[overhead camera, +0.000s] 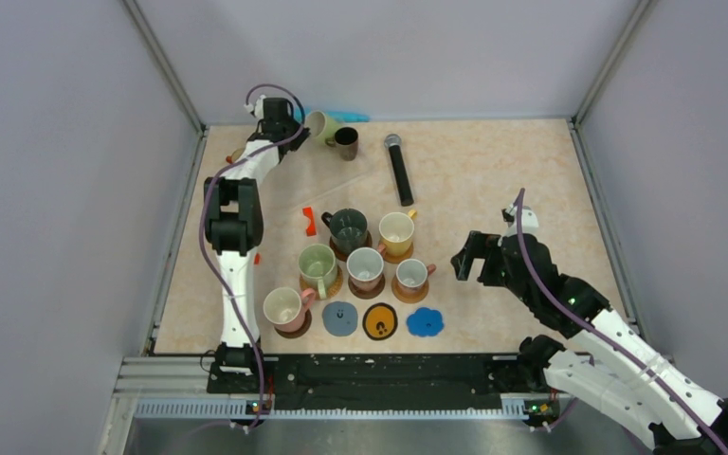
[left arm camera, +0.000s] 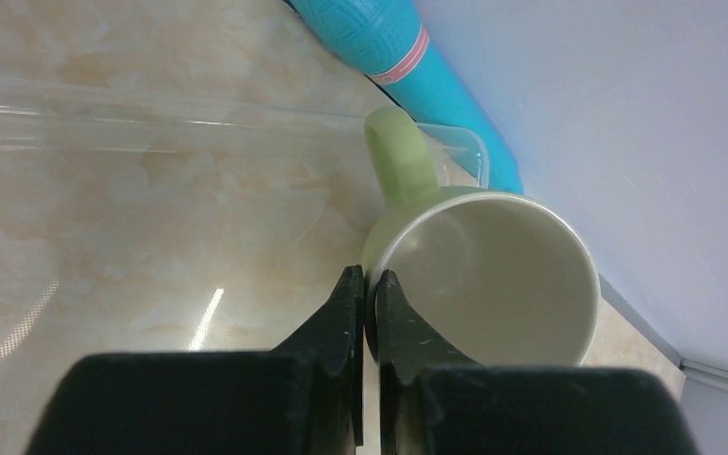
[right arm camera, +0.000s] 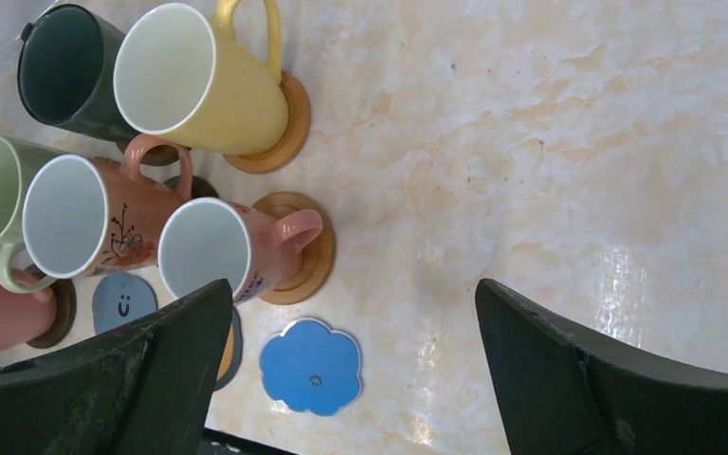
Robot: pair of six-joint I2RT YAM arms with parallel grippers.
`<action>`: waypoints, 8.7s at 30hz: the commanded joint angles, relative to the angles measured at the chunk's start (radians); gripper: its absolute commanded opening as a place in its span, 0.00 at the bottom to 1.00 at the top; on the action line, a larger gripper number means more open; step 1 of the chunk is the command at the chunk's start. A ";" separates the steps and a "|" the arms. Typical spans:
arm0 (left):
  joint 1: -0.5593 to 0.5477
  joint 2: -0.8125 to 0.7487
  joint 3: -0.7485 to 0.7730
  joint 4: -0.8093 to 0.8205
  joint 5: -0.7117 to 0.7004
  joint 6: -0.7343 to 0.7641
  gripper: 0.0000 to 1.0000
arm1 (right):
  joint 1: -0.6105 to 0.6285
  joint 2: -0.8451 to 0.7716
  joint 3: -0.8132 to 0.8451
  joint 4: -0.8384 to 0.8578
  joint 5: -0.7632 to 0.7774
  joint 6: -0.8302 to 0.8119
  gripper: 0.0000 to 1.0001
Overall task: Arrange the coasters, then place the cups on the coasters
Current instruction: Pick up the cup from the tray, then place the cup on the coaster, then pick up the cup from the tray.
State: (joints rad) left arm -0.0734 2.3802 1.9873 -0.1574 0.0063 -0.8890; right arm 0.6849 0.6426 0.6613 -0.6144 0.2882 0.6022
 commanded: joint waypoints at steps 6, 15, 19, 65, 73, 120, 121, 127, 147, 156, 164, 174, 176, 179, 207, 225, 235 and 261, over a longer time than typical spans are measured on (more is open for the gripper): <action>0.017 -0.152 -0.073 0.122 0.005 0.019 0.00 | -0.002 0.008 0.042 0.028 0.019 -0.018 0.99; 0.021 -0.305 -0.179 0.147 -0.108 0.123 0.00 | -0.001 0.010 0.037 0.021 -0.003 -0.023 0.98; 0.021 -0.382 -0.235 0.142 -0.137 0.174 0.00 | -0.001 0.014 0.042 0.014 -0.016 -0.022 0.99; -0.498 -1.237 -0.722 -0.438 0.307 0.857 0.00 | -0.001 -0.071 0.020 0.011 -0.022 0.000 0.99; -0.631 -1.276 -0.770 -0.440 0.329 0.906 0.00 | -0.001 -0.070 0.096 -0.007 -0.036 0.027 0.98; -1.118 -0.683 -0.552 -0.335 0.226 1.150 0.00 | -0.001 -0.167 0.274 -0.089 0.082 0.028 0.97; -1.118 -0.676 -0.545 -0.346 0.219 1.153 0.00 | -0.001 -0.168 0.273 -0.089 0.084 0.027 0.97; -1.119 -0.673 -0.518 -0.399 0.231 1.155 0.00 | -0.001 -0.169 0.268 -0.091 0.092 0.025 0.97; -1.089 -0.990 -0.830 -0.449 0.059 1.135 0.00 | -0.001 -0.171 0.241 -0.079 0.069 0.037 0.97; -1.021 -1.029 -0.863 -0.420 0.087 1.111 0.00 | -0.001 -0.187 0.242 -0.087 0.072 0.040 0.97; -1.005 -1.042 -0.913 -0.389 0.084 1.079 0.00 | -0.001 -0.191 0.241 -0.087 0.075 0.037 0.97; -0.984 -1.033 -0.933 -0.366 0.083 1.074 0.00 | -0.001 -0.201 0.237 -0.090 0.077 0.036 0.97; -0.981 -1.034 -0.935 -0.361 0.084 1.073 0.00 | 0.000 -0.204 0.237 -0.091 0.076 0.035 0.97; -0.978 -1.032 -0.936 -0.357 0.094 1.075 0.00 | -0.001 -0.203 0.238 -0.093 0.077 0.036 0.97; -0.975 -1.004 -0.953 -0.365 0.091 1.043 0.22 | -0.001 -0.209 0.243 -0.096 0.072 0.030 0.97; -0.968 -1.041 -0.906 -0.386 0.047 1.041 0.40 | -0.001 -0.219 0.235 -0.095 0.074 0.030 0.97; -0.909 -1.162 -0.777 -0.302 -0.288 0.989 0.99 | -0.001 -0.215 0.194 -0.095 0.052 0.040 0.97; 0.160 -0.662 -0.470 -0.246 -0.247 0.273 0.51 | 0.000 -0.145 0.100 -0.018 -0.047 -0.007 0.98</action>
State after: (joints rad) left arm 0.0116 1.6367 1.4445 -0.4477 -0.3275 -0.4797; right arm 0.6846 0.4831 0.7647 -0.6785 0.2337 0.6201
